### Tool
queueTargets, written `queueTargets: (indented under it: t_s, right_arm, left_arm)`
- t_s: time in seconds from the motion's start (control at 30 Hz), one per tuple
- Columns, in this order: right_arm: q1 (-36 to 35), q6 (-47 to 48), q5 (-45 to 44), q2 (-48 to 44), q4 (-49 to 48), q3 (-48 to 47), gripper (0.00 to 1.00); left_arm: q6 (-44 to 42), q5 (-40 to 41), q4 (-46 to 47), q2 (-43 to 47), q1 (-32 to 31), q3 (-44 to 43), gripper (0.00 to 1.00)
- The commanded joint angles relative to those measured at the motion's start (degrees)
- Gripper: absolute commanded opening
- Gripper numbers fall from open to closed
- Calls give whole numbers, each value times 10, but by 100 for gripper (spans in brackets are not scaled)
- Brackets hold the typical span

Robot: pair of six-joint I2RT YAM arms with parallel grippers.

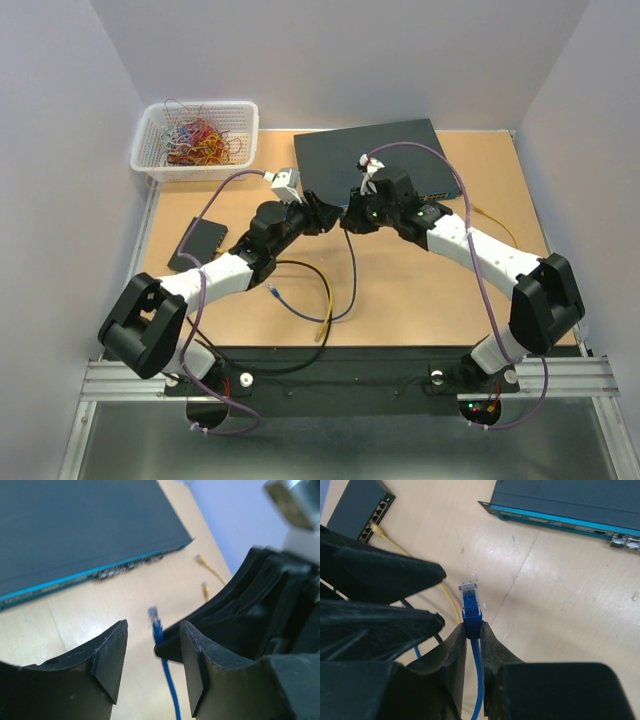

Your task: Insert the plug into the switch port

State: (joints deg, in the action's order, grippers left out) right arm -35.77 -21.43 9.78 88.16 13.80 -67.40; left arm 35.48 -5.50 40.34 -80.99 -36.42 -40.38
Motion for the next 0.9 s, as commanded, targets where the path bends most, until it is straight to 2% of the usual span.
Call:
queueTargets:
  t_s: [0.0,0.13,0.3,0.43,0.5,0.53,0.7,0.73,0.77,0.87]
  right_arm:
    - [-10,-9,44,-29,-33,3,1]
    - [-9,-12,52,-34,-34,2,1]
    - [-9,-15,53,-46,-38,0,0]
    - [-10,-19,36,-51,-40,2,0]
    - [-9,-21,32,-53,-46,2,0]
    - [-9,-22,32,-55,-47,2,0]
    - [-9,-36,4,-73,-64,13,0]
    - [-10,-40,-3,-78,-69,17,3]
    - [-9,-46,-10,-89,-76,27,15]
    - [-9,-56,-4,-103,-109,43,36]
  left_arm:
    - [9,18,43,20,-2,-12,56]
    - [20,14,55,3,-2,-13,56]
    - [23,-4,66,-21,-3,-19,50]
    - [23,-12,74,-22,-4,-15,35]
    - [22,-14,76,-25,-5,-14,32]
    - [22,-14,77,-27,-6,-14,25]
    - [23,-18,82,-29,-6,-10,5]
    - [24,-18,83,-28,-5,-9,0]
    - [26,-18,84,-28,-5,-8,0]
    - [40,-14,84,-24,-5,-5,0]
